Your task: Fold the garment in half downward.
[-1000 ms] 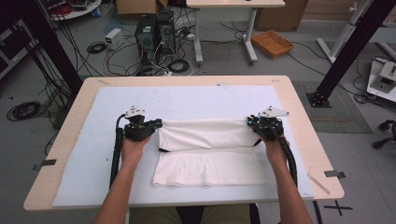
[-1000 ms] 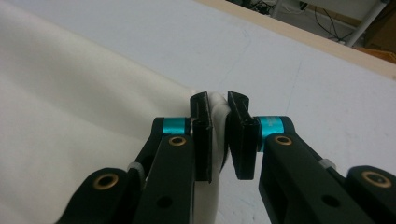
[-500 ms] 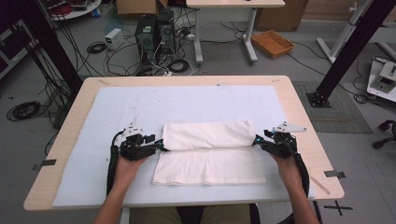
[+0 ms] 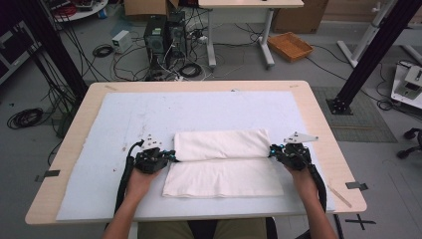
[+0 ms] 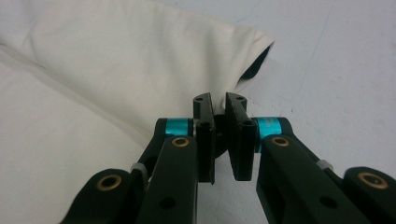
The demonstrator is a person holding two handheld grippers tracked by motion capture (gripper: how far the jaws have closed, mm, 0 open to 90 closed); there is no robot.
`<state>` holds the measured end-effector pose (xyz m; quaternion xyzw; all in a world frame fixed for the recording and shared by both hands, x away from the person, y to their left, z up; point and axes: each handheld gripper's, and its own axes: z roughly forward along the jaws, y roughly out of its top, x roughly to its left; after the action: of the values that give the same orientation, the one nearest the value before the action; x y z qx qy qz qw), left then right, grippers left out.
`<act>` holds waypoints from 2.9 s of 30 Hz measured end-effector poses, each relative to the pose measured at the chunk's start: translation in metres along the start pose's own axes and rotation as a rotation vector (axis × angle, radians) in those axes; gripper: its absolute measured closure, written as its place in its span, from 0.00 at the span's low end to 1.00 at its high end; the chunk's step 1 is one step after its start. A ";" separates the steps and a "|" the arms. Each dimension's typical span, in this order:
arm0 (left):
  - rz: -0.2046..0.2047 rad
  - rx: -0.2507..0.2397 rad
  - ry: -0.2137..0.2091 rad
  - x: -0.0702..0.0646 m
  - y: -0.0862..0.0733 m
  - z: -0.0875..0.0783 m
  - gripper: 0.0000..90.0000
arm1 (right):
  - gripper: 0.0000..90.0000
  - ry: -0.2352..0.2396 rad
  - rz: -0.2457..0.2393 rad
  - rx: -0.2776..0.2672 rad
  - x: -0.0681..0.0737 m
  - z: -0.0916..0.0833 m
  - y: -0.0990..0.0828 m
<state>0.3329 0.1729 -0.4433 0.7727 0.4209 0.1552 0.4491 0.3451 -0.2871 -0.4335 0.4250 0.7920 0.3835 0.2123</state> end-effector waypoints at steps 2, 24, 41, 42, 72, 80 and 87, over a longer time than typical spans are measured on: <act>-0.013 -0.036 -0.014 0.000 0.002 -0.007 0.98 | 0.92 0.004 -0.005 -0.026 0.002 -0.006 0.000; -0.052 -0.099 -0.199 -0.023 -0.038 -0.081 0.98 | 0.92 0.080 -0.079 -0.063 0.044 -0.088 -0.043; -0.051 -0.037 -0.236 -0.027 -0.054 -0.087 0.66 | 0.71 0.113 -0.057 0.023 0.051 -0.103 -0.063; -0.066 -0.079 -0.205 -0.021 -0.046 -0.088 0.60 | 0.64 0.066 -0.030 -0.023 0.047 -0.107 -0.058; -0.191 -0.034 -0.038 0.022 0.015 0.015 0.95 | 0.98 0.011 0.008 0.062 -0.005 0.020 0.014; -0.228 -0.113 0.043 0.025 0.018 0.023 0.92 | 0.97 -0.078 0.035 -0.001 -0.023 0.024 0.024; -0.204 -0.112 0.031 0.015 0.012 0.000 0.70 | 0.57 -0.105 0.070 -0.027 -0.018 0.006 0.017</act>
<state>0.3477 0.1820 -0.4357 0.6969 0.4951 0.1439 0.4985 0.3680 -0.2934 -0.4236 0.4689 0.7593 0.3785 0.2457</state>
